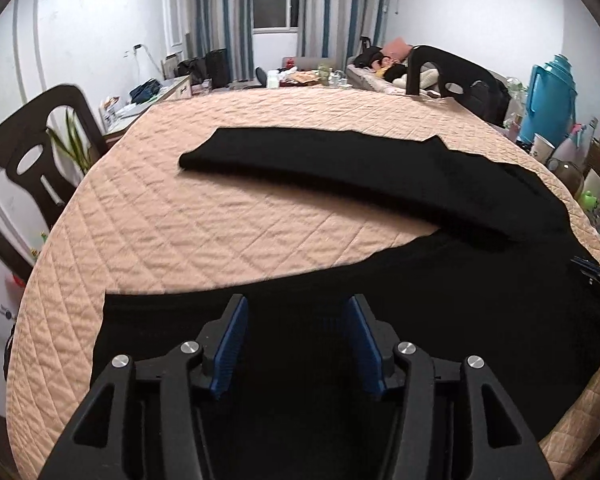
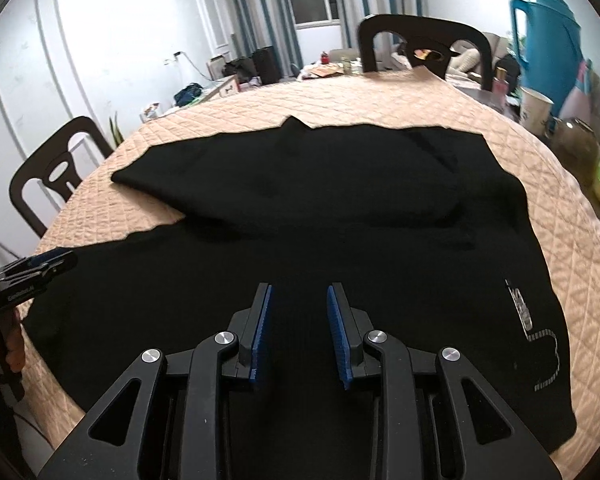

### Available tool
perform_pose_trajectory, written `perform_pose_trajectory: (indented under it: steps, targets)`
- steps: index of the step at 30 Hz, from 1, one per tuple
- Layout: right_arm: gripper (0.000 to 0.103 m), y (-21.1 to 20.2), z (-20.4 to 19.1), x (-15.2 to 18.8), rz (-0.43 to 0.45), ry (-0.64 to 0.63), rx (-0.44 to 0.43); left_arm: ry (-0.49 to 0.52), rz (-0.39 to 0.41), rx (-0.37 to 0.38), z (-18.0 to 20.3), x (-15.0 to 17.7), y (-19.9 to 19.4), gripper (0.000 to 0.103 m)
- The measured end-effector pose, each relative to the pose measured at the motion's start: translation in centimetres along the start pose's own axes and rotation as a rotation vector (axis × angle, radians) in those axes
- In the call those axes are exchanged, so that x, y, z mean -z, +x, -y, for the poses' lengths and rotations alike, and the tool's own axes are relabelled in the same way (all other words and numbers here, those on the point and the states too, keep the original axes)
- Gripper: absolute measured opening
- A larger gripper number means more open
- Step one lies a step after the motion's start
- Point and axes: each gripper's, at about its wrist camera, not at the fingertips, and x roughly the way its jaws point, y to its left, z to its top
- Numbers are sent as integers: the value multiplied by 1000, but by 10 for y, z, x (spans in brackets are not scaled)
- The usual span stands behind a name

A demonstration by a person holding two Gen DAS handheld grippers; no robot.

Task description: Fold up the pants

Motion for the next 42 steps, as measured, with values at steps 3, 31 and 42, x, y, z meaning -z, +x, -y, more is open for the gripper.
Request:
perform_pose_trajectory:
  steps: [3,31,42]
  targets:
    - [46,3,-1,-12,0,-12,-15,26,4,21,4,-15,4,59]
    - [46,161,70,-165,-210,-27,99,142,-126,68,30,-170,196,80]
    - [22,176,60,-169,-180,-81,122,196,-69,83,42,-166,192,59]
